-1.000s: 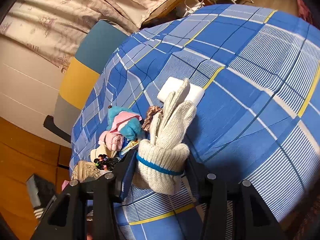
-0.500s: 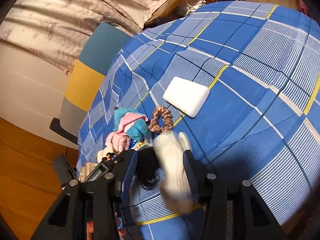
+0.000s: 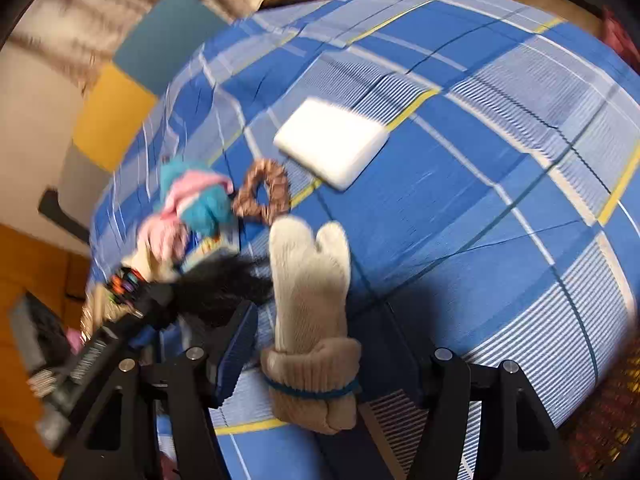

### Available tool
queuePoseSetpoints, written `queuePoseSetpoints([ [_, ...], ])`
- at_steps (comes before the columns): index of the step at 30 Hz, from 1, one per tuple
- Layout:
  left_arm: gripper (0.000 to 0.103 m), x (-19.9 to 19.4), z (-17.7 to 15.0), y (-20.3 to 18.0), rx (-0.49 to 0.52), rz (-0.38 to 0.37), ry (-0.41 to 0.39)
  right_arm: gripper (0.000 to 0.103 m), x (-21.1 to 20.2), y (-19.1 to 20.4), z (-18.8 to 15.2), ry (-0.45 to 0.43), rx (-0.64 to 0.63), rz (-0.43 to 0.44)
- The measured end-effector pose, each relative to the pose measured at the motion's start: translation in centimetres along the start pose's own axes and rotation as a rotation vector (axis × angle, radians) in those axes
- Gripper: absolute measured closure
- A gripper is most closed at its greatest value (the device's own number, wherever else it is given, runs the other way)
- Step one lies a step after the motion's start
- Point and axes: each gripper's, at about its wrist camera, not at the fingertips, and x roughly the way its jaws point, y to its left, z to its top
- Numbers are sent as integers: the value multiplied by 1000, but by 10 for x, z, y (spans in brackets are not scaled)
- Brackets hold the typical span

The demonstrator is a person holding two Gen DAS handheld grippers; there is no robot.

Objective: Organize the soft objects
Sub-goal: 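Grasp the black hairpiece with the left tool and lift it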

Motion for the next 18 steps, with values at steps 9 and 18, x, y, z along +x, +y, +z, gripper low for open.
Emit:
queuePoseSetpoints([
  [9, 68, -58, -8, -17, 73, -112, -70, 67, -2, 2, 0, -33, -56, -28],
  [18, 68, -153, -14, -15, 232, -228, -167, 68, -23, -8, 3, -111, 2, 76],
])
